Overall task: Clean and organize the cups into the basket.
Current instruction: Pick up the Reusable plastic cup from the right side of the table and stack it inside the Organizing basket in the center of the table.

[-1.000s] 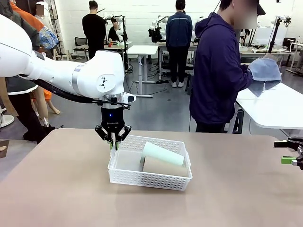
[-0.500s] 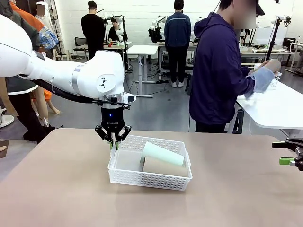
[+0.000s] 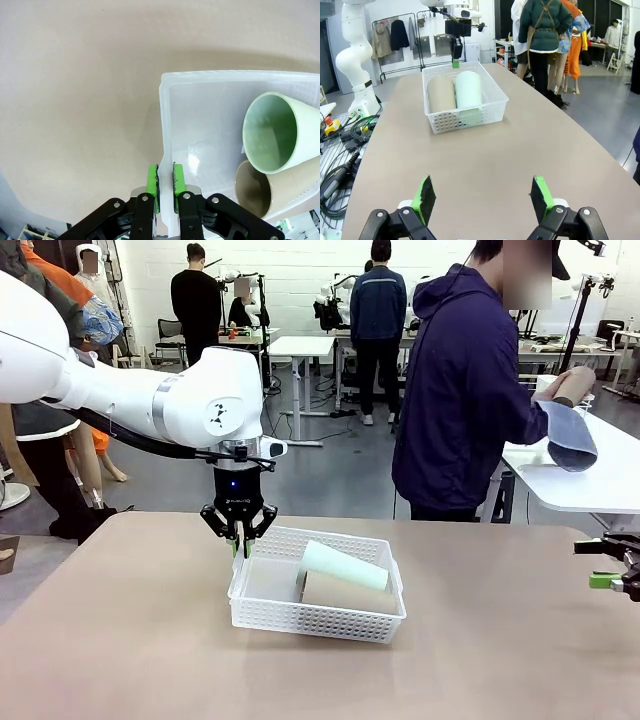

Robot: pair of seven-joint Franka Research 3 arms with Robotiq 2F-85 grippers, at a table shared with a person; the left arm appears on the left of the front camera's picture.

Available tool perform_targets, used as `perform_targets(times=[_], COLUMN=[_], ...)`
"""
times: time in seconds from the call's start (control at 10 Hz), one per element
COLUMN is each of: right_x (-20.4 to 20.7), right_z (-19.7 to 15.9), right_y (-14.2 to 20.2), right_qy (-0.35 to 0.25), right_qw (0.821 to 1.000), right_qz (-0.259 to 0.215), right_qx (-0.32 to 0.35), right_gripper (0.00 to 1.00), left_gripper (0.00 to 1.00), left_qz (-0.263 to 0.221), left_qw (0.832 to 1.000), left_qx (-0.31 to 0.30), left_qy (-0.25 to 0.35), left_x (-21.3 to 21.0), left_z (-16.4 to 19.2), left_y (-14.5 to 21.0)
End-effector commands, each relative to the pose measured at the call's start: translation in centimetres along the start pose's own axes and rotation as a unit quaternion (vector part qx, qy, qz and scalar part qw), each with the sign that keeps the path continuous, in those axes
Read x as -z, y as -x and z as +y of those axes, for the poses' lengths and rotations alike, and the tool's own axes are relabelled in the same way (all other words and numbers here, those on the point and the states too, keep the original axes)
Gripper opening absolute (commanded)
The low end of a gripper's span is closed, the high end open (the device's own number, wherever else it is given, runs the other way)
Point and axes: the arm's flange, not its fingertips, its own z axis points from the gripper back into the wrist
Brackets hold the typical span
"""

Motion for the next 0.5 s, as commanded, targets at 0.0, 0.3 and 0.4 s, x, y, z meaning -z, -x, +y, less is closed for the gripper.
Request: perform_targets(times=[0.0, 0.3, 0.4], right_x=[0.27, 0.27, 0.27], right_z=[-0.13, -0.13, -0.13], right_y=[0.00, 0.00, 0.00], right_qy=[0.000, 0.000, 0.000], right_qw=[1.000, 1.000, 1.000], right_qz=[0.004, 0.004, 0.004], right_qx=[0.000, 0.000, 0.000], right_gripper=[1.00, 1.00, 1.00], left_gripper=[0.00, 0.00, 0.00], left_qz=[-0.002, -0.002, -0.002], left_qw=[1.000, 1.000, 1.000], left_qx=[-0.006, -0.006, -0.006], left_qy=[0.000, 0.000, 0.000], left_x=[-0.04, -0.04, -0.04], left_z=[-0.09, -0.09, -0.09], left_y=[0.11, 0.11, 0.11])
